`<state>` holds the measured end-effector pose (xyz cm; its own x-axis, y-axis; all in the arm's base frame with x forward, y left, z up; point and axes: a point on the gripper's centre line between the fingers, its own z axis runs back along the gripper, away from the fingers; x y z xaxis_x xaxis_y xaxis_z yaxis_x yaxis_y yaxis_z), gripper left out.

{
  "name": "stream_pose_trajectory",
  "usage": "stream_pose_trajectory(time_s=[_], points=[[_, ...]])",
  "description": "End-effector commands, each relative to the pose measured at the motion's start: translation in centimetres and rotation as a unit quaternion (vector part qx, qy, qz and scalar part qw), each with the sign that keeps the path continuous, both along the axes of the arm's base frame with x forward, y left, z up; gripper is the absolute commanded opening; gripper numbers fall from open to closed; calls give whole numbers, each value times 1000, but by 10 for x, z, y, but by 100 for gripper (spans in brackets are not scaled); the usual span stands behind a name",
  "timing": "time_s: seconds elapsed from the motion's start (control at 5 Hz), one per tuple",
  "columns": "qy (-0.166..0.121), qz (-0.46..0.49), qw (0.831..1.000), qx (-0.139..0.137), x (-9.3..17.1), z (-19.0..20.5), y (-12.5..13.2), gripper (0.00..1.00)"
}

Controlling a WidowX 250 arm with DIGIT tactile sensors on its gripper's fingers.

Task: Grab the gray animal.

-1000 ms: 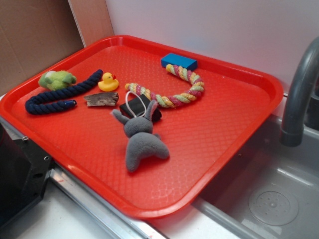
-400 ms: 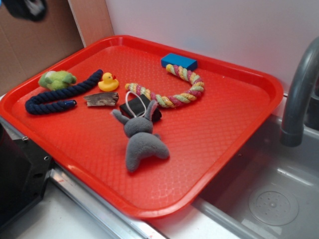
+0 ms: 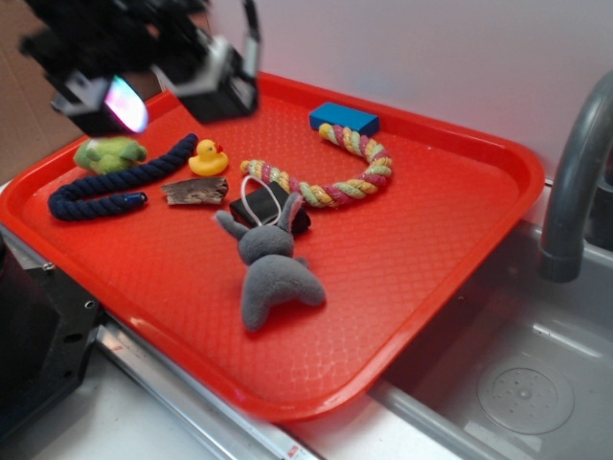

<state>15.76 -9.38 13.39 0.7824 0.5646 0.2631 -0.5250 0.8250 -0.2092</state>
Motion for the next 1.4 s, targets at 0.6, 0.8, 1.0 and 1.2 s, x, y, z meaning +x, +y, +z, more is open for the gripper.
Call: stream_pose_trajectory(time_s=[0.6,0.8,1.0,1.2], points=[[125,-78,988,-36,25,-99,-26,0],[99,-146,983,-48,27,-49,-7,0],[83,-224,969,-63,15,0,32,0],[105,-260,959,-45,8,51,69,0]])
